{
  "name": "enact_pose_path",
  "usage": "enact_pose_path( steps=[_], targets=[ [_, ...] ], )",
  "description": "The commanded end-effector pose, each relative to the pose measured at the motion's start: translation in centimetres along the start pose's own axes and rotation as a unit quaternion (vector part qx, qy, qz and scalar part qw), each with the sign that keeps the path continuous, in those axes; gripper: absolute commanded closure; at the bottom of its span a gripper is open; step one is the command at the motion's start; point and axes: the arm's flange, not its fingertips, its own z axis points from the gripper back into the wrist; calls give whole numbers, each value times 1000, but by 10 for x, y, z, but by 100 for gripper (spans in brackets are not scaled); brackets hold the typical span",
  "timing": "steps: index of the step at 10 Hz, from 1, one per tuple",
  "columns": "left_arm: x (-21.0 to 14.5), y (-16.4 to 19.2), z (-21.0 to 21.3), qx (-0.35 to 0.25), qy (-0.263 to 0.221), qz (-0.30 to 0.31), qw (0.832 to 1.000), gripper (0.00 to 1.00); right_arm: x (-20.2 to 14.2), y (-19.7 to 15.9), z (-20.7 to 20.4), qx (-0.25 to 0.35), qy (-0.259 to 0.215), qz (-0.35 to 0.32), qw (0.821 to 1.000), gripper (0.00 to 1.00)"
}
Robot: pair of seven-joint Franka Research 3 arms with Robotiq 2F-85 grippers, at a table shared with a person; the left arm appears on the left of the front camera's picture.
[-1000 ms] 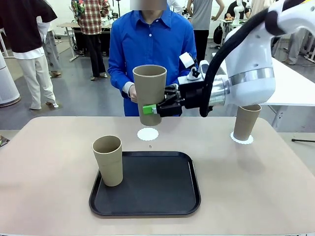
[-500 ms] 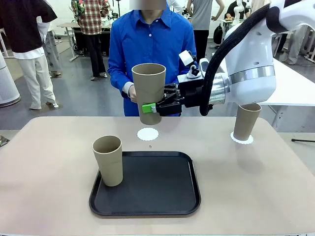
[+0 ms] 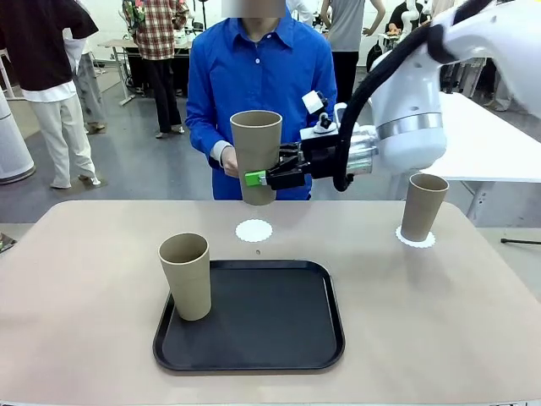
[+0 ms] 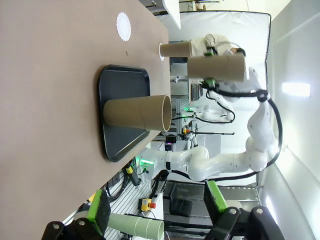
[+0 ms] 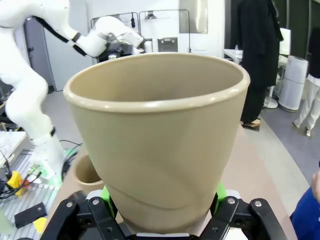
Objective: Place coasters on the table and set cups on them.
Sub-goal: Take one Reusable plastic cup from the Flat Tray and place it on a coaster set by the human.
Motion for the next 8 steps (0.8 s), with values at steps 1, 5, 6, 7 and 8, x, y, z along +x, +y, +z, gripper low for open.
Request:
enact_pose_path(
  steps=[1,5,6,7,8],
  targets=[
    [-1,-1,2,-6,-1,-3,1000,0,3,-62,-23,7,3,-6,1000,18],
    [-1,-1,2,-6,-1,-3,1000,0,-5,-129,-37,0,14,-2,1000,18],
    [-1,-1,2,-6,-1,-3,1000,0,-8,-134,-38,-7,15,-8,1000,18],
    [-1,-1,2,-6,-1,-3,1000,0,-10,-132,-37,-9,17,-14,1000,18],
    [-1,-1,2,-6,-1,-3,1000,0,-12,-122,-34,-4,1,4,1000,18]
  ],
)
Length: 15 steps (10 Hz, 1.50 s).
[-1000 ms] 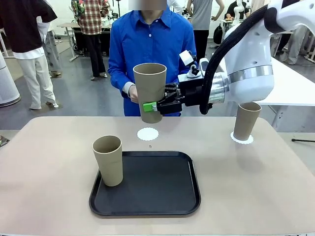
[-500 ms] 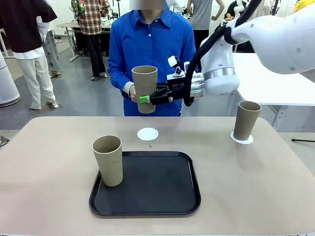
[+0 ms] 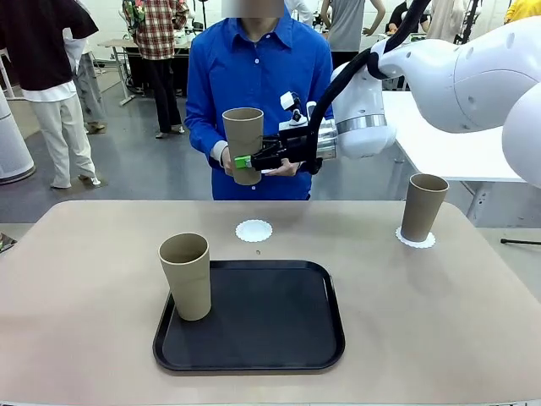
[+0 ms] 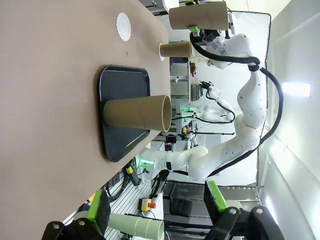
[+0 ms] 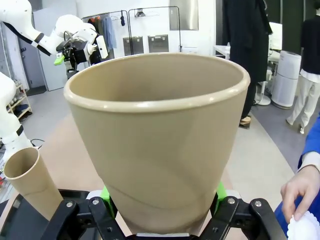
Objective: Place coasters on the table and set cups on them.
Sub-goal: Take one Reusable plastic cup from the Flat Tray and place it on a coaster set by the human.
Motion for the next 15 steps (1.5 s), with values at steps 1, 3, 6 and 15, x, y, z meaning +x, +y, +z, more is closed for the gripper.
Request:
enact_pose_path(
  steps=[1,3,6,15],
  targets=[
    [-1,-1,2,-6,-1,-4,1000,0,1,5,2,3,0,4,1000,18],
    [-1,-1,2,-6,-1,-4,1000,0,1,5,2,3,0,4,1000,18],
    [-1,-1,2,-6,-1,-4,1000,0,1,5,2,3,0,4,1000,18],
    [-1,-1,2,-6,-1,-4,1000,0,-52,-14,14,63,-46,31,996,18]
  ],
)
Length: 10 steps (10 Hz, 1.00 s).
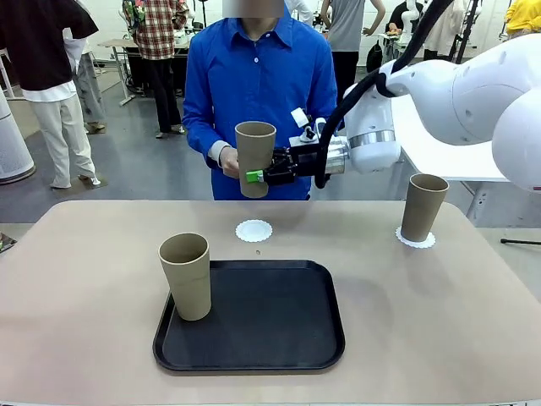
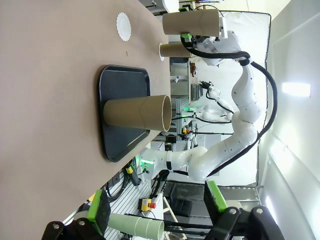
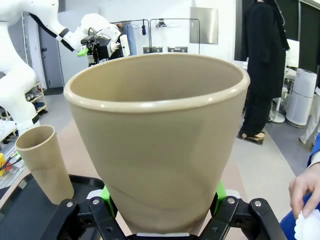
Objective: Place coasters on the table and set cups on them.
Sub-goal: Take one Reusable plastic cup from the Flat Tray and place it on a coaster set by the human.
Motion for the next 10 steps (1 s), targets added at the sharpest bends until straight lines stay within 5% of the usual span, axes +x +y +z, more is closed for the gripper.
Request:
enact_pose_path(
  steps=[1,10],
  targets=[
    [-1,-1,2,-6,-1,-4,1000,0,-14,-10,-2,21,-11,9,1000,18],
    [-1,-1,2,-6,-1,-4,1000,0,-66,-34,-19,39,34,-7,999,18]
  ],
)
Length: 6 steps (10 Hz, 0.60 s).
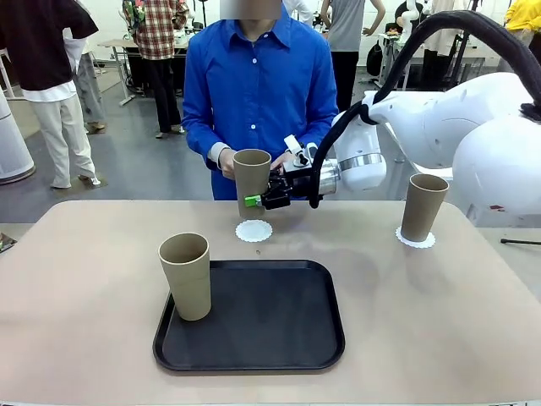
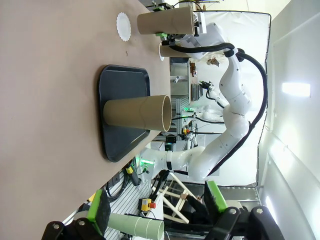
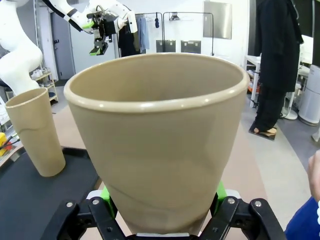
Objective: Place coasters on the table and set cups on them.
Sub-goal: Take one Reusable plastic cup from the Flat Tray and place it on a coaster set by the human.
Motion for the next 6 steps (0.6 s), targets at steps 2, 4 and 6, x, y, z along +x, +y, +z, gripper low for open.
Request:
enact_pose_path(
  steps=[2,4,6],
  targets=[
    [-1,-1,2,-6,-1,-4,1000,0,-9,-17,-2,11,26,-21,999,18],
    [-1,-1,2,-6,-1,-4,1000,0,-19,-19,-6,16,24,-45,999,18],
    [-1,-1,2,-6,-1,-4,1000,0,-25,-22,-8,16,22,-55,998,18]
  ],
)
